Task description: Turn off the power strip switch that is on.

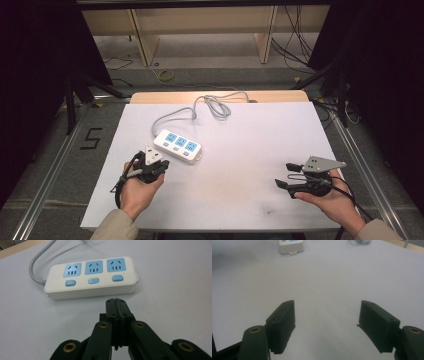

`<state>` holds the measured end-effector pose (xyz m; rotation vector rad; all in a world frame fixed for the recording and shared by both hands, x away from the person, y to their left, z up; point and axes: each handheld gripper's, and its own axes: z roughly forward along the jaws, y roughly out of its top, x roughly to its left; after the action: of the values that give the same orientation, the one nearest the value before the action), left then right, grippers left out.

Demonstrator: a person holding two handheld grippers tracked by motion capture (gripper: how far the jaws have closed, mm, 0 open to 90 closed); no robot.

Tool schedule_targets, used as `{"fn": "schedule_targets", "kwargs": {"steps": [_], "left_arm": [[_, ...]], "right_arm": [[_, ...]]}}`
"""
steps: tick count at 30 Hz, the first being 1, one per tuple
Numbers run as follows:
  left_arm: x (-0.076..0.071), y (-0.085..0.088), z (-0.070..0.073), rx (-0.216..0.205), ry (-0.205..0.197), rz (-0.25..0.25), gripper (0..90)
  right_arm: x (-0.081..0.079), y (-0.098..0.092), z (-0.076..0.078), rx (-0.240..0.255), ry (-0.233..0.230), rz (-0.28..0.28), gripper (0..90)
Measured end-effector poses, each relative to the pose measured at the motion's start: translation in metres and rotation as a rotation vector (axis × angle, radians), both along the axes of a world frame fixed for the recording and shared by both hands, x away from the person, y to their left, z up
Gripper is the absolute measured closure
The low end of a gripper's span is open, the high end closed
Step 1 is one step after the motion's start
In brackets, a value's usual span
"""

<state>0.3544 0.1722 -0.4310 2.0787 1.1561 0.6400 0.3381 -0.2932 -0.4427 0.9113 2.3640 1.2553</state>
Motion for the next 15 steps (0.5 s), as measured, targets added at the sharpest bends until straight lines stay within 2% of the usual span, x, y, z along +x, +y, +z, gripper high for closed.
{"fn": "schedule_targets", "kwargs": {"steps": [9, 15], "left_arm": [[0.015, 0.001, 0.001, -0.009, -0.008, 0.034, 89.8], [0.023, 0.003, 0.002, -0.005, 0.008, 0.041, 89.8]], "right_arm": [[0.000, 0.000, 0.000, 0.000, 0.003, 0.000, 29.7], [0.000, 0.000, 0.000, 0.001, 0.006, 0.002, 29.7]]}}
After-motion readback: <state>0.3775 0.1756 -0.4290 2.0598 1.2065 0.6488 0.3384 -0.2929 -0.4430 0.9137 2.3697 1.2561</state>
